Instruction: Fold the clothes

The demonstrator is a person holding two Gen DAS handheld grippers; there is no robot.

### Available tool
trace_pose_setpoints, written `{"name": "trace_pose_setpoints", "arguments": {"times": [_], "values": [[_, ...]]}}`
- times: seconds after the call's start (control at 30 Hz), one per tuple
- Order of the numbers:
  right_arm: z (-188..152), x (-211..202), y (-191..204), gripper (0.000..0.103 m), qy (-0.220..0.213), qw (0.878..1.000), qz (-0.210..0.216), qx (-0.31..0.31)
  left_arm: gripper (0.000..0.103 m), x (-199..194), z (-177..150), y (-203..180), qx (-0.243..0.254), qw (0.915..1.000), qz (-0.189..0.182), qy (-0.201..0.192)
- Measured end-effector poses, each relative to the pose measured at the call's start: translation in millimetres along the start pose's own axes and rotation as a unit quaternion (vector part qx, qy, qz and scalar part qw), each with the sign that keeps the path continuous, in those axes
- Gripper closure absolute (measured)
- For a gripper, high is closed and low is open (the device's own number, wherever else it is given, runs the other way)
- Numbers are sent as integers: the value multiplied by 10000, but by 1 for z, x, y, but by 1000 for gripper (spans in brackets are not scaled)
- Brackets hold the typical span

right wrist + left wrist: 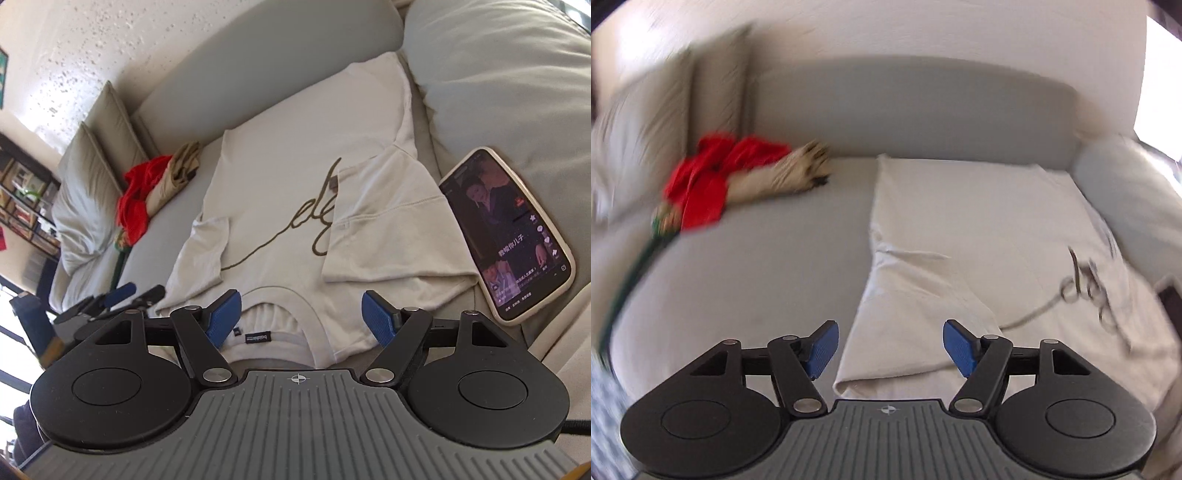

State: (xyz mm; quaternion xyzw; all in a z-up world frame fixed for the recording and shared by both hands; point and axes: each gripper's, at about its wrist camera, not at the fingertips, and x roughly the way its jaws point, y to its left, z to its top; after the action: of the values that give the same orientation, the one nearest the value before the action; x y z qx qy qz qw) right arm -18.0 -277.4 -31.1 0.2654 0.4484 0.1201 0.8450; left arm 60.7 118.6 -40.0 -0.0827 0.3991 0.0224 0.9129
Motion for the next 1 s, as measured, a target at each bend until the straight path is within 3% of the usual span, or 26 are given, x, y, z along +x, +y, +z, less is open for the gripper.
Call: {"name": "trace_pose_setpoints", "arguments": {"times": [0.03, 0.13, 0.37, 0.5, 0.63, 0.67, 0.7, 0.73, 0.83, 0.93, 1.0], "values": [[0, 1, -3, 26, 1, 9999, 50, 109, 48, 8, 3, 17, -436, 9989, 18, 182], [-2, 3, -8, 26, 21, 9994, 132, 333, 56, 31, 8, 61, -1559, 9852, -16, 715], [-5, 2, -17, 26, 7, 9986, 99, 511, 57, 66, 6, 66, -1776, 9712, -872, 1331], [-4, 4, -18, 26, 46, 9986, 60, 516, 66, 76, 10, 62, -1922, 9592, -1335, 1585], [-5, 6, -16, 26, 80, 9989, 35, 462, 66, 82, 14, 53, -1661, 9655, -1111, 1669], [-5, 7, -16, 26, 85, 9990, 33, 447, 74, 81, 14, 51, -1584, 9677, -1019, 1676], [-5, 7, -17, 26, 90, 9990, 25, 440, 92, 81, 14, 49, -1506, 9697, -928, 1683], [-5, 7, -18, 26, 93, 9990, 8, 445, 100, 80, 15, 47, -1428, 9716, -836, 1689], [-6, 6, -22, 26, 75, 9987, -33, 500, 101, 68, 17, 37, -874, 9854, -317, 1428], [-6, 7, -28, 26, 84, 9984, -82, 545, 101, 68, 14, 28, -546, 9888, -67, 1387], [-6, 11, -31, 26, 155, 9980, -121, 603, 92, 64, 13, 25, -430, 9900, 40, 1342]]}}
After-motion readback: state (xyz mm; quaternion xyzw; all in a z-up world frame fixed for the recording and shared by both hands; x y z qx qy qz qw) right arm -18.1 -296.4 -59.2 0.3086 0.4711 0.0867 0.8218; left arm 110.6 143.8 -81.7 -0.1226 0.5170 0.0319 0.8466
